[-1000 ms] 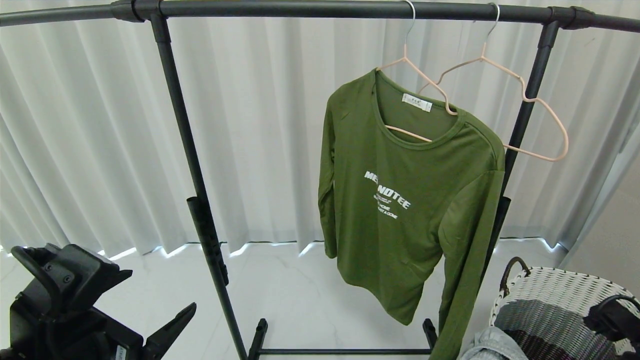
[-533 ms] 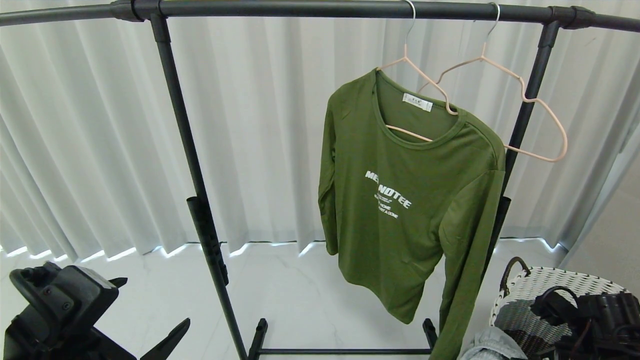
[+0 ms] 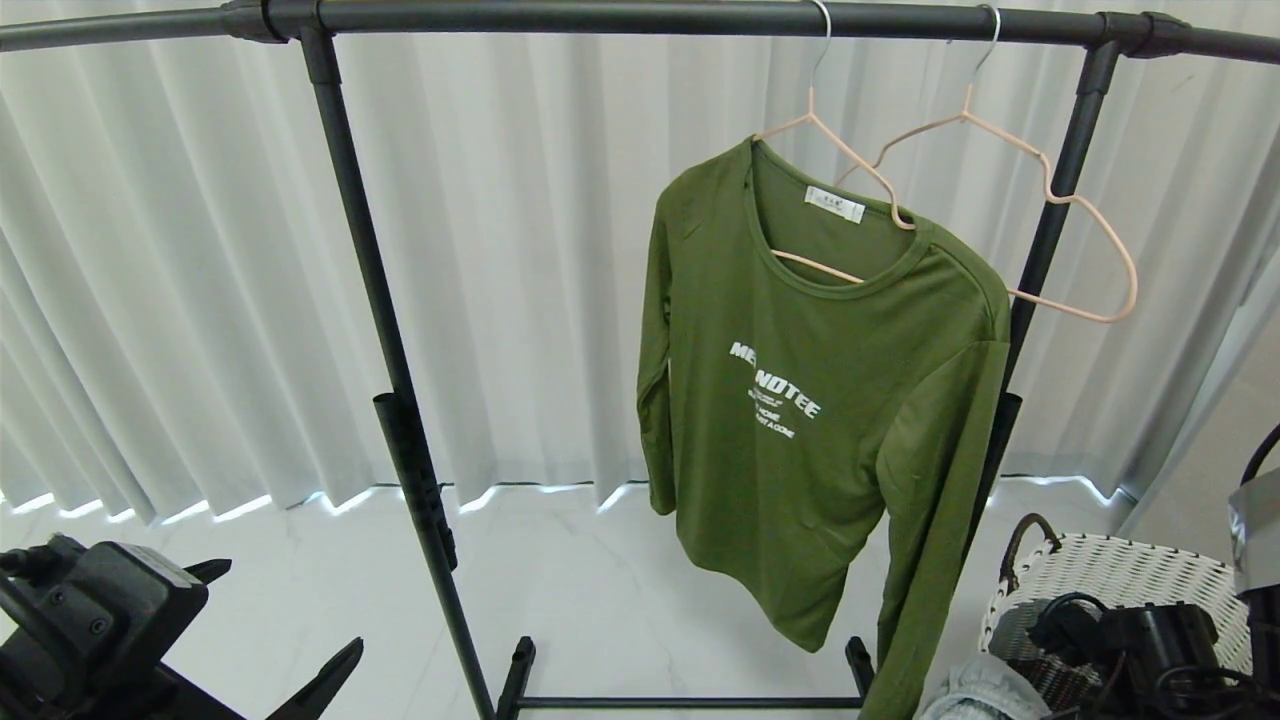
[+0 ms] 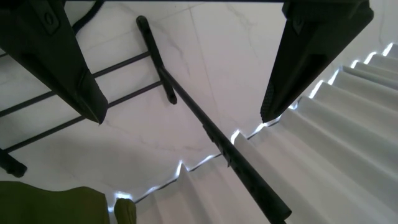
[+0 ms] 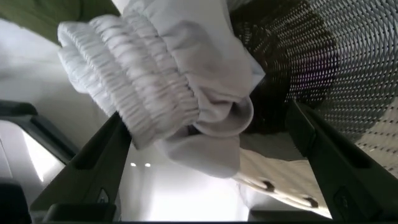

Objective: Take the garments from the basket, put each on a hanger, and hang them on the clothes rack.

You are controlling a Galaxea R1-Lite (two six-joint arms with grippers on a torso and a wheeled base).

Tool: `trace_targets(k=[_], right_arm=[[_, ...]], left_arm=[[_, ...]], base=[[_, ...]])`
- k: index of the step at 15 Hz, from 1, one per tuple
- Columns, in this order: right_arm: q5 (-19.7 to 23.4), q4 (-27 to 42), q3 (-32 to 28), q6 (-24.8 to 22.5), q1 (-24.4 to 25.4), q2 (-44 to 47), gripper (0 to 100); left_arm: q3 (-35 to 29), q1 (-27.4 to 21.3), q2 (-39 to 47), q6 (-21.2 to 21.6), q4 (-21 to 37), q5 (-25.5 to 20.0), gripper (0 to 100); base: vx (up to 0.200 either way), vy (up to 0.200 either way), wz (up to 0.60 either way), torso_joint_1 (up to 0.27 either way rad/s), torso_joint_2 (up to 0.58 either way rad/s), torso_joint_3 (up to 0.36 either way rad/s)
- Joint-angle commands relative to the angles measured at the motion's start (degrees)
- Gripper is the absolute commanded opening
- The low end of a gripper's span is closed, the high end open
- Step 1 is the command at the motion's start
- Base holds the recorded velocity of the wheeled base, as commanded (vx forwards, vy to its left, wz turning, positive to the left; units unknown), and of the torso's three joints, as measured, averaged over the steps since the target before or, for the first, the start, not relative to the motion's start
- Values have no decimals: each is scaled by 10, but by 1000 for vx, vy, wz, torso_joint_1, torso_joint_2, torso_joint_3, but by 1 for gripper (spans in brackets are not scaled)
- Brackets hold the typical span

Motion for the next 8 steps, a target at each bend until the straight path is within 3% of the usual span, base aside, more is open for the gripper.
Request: trace_targets(k=[1,6,7,8], right_arm=[[0,-7,-1,1,0,18,100],[-5,-84,-7,29,0,37,100],[-12,-89,5,29,1,43,0],[-18,-91,20,29,6,44,0]], left_arm=[[0,0,2,0,0,1,100],[3,0,2,-3,0,0,100],[2,0,3,-4,0,0,100],[2,0,6,-4,0,0,100]], base=[[0,0,0,0,0,0],[0,0,0,0,0,0],[0,0,0,0,0,0],[0,0,0,0,0,0]])
